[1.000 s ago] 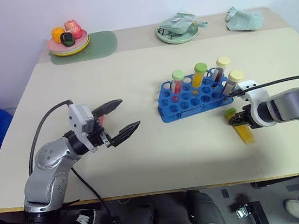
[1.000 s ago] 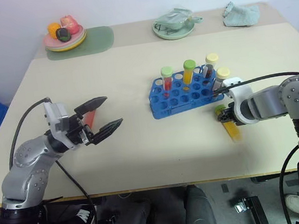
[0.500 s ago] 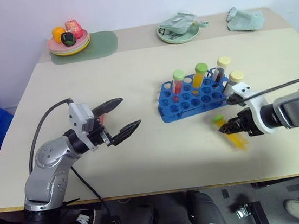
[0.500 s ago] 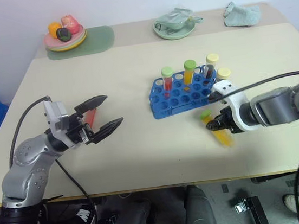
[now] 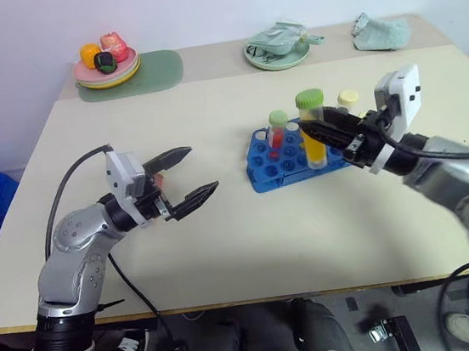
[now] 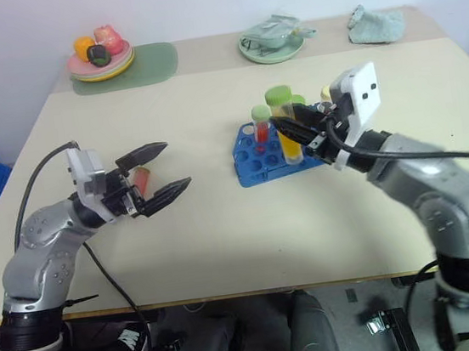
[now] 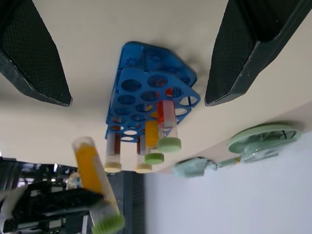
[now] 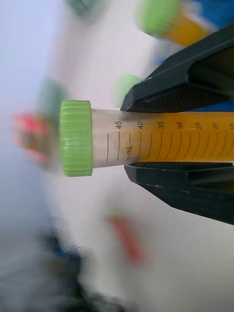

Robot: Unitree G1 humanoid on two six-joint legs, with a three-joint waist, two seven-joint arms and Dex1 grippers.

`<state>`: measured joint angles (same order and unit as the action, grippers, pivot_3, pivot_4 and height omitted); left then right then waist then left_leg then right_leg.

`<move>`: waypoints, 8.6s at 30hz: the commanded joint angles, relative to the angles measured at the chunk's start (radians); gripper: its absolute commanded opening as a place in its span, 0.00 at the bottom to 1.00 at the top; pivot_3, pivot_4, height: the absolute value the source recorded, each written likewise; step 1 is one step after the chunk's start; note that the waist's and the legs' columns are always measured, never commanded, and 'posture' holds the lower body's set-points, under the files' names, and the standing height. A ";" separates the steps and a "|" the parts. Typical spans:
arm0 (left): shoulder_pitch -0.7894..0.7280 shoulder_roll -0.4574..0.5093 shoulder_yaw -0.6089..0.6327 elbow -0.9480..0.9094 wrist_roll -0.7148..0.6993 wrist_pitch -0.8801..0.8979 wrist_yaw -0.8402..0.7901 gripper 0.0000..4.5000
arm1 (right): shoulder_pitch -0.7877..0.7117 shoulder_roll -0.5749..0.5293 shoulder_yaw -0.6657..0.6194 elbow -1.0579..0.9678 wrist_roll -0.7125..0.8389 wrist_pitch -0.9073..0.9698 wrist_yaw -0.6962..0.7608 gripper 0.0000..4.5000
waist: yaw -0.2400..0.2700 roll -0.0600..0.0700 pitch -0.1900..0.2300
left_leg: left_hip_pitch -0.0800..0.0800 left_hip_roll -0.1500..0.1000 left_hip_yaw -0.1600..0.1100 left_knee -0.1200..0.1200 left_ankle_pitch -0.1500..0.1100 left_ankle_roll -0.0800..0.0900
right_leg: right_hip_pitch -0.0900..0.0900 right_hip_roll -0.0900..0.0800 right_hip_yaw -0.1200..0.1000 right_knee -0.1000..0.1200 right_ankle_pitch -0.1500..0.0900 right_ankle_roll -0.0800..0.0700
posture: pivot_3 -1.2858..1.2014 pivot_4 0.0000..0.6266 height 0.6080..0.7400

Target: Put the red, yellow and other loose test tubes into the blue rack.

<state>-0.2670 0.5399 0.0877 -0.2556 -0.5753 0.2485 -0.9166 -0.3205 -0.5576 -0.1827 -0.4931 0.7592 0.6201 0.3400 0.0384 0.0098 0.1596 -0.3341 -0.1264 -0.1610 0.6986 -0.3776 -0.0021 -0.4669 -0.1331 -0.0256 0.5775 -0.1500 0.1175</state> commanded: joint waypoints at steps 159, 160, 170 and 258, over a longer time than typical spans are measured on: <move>-1.081 0.172 -0.848 1.111 0.152 1.366 0.064 1.00 | -0.020 -0.161 0.016 0.083 0.058 -0.088 0.673 0.99 | -0.049 -0.003 0.005 | -0.003 -0.003 -0.002 0.001 0.000 -0.001 | -0.004 0.002 0.002 0.005 0.000 0.000 | 0.52 0.24 1.00; -1.082 0.170 -0.852 1.114 0.150 1.366 0.060 1.00 | -0.020 -0.161 0.016 0.082 0.058 -0.088 0.672 0.99 | -0.049 -0.003 0.005 | -0.004 -0.003 -0.002 0.001 0.000 -0.001 | -0.005 0.002 0.002 0.005 0.000 0.000 | 0.52 0.24 1.00; -1.045 0.125 -0.773 1.129 0.178 1.366 0.116 0.94 | -0.020 -0.164 0.014 0.081 0.054 -0.091 0.665 1.00 | -0.050 -0.003 0.005 | -0.004 -0.004 -0.002 0.001 0.000 -0.001 | -0.005 0.002 0.002 0.005 0.000 0.000 | 0.52 0.24 1.00; -0.348 -0.604 -0.362 0.733 0.594 -0.628 0.382 0.20 | 0.209 -0.317 -0.234 0.060 0.059 -0.032 0.622 1.00 | 0.004 -0.004 0.003 | 0.000 0.000 0.013 0.005 0.000 0.000 | 0.000 0.000 0.005 -0.001 0.005 0.001 | 0.52 0.24 1.00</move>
<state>-0.5990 -0.0571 -0.2677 0.4960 0.0134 -0.3511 -0.5416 -0.1125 -0.8558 -0.3736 -0.3963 0.8005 0.5914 0.9594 0.0427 0.0056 0.1626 -0.3339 -0.1261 -0.1483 0.7033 -0.3776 -0.0017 -0.4666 -0.1327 -0.0201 0.5770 -0.1452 0.1186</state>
